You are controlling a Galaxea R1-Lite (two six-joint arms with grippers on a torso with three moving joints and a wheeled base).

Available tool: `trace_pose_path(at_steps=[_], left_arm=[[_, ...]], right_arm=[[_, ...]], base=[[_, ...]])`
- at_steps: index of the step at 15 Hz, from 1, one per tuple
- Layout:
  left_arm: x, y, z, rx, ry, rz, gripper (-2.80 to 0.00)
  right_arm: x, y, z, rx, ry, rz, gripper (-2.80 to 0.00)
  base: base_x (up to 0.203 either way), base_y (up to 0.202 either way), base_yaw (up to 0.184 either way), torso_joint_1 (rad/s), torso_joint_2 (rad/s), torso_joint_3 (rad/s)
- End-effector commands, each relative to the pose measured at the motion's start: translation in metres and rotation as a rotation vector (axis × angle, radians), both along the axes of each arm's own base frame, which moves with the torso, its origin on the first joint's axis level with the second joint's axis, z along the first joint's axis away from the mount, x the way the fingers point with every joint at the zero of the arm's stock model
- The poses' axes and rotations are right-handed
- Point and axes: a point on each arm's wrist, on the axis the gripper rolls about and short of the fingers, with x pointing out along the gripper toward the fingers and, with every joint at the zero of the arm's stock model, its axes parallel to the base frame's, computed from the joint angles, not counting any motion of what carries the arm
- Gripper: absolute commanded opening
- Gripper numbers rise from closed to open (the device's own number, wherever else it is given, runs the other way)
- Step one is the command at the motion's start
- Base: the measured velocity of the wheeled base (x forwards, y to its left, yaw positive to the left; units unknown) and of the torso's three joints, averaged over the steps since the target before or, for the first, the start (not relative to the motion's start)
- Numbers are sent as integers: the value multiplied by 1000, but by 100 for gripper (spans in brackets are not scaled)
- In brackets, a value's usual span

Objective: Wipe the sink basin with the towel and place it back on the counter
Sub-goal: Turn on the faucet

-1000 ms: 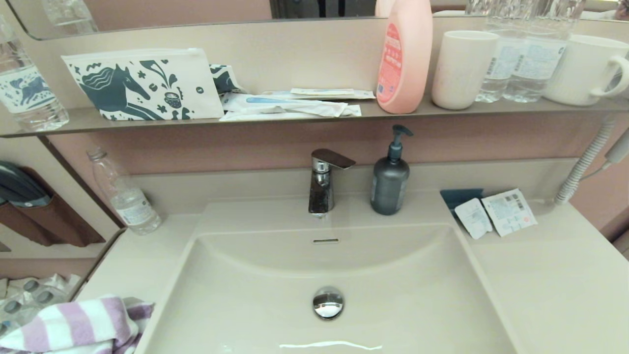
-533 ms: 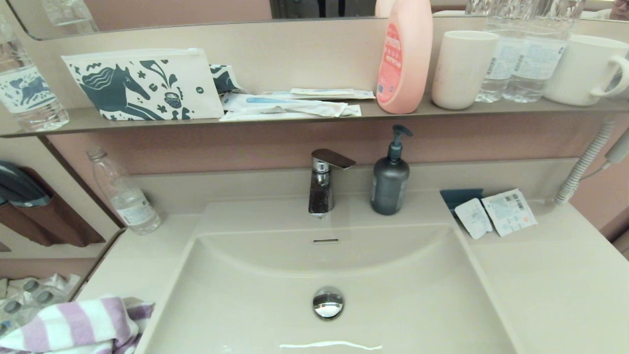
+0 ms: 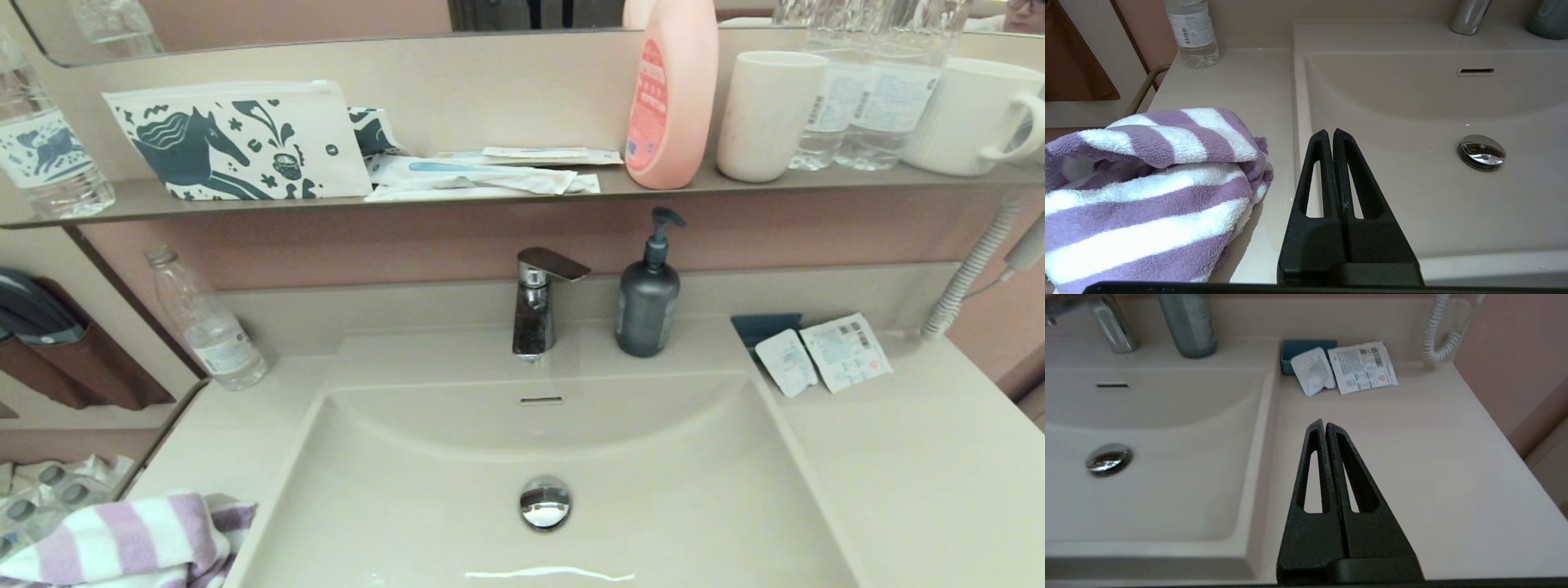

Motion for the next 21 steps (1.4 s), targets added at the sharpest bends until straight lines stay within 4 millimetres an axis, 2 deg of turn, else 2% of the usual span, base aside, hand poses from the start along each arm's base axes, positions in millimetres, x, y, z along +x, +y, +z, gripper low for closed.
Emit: trace_pose_path(at_steps=[1,4,7,11,14,17,21], left_arm=[[0,0,0,1,-1,0,-280],[0,0,0,0,-1,0,-280],[0,0,0,0,-1,0,-280],[0,0,0,1,-1,0,-280],[0,0,0,0,-1,0,-280],[0,0,0,0,-1,0,-280],[0,0,0,0,-1,0,-280]], right_arm=[[9,0,27,-1,47,13,-280],[38,1,62,-1,144,48,-280],[87,3,93,-3,221,100,-280],[161,26,100,-27,290,242,-280],[205,68,93,-70,300,255,-280],[221,126,79,-116,293,264,-280],[252,183,61,-142,273,208,-280]], base=[[0,0,0,0,0,0],[0,0,0,0,0,0],[0,0,0,0,0,0],[0,0,0,0,0,0],[0,0,0,0,0,0],[0,0,0,0,0,0],[0,0,0,0,0,0]])
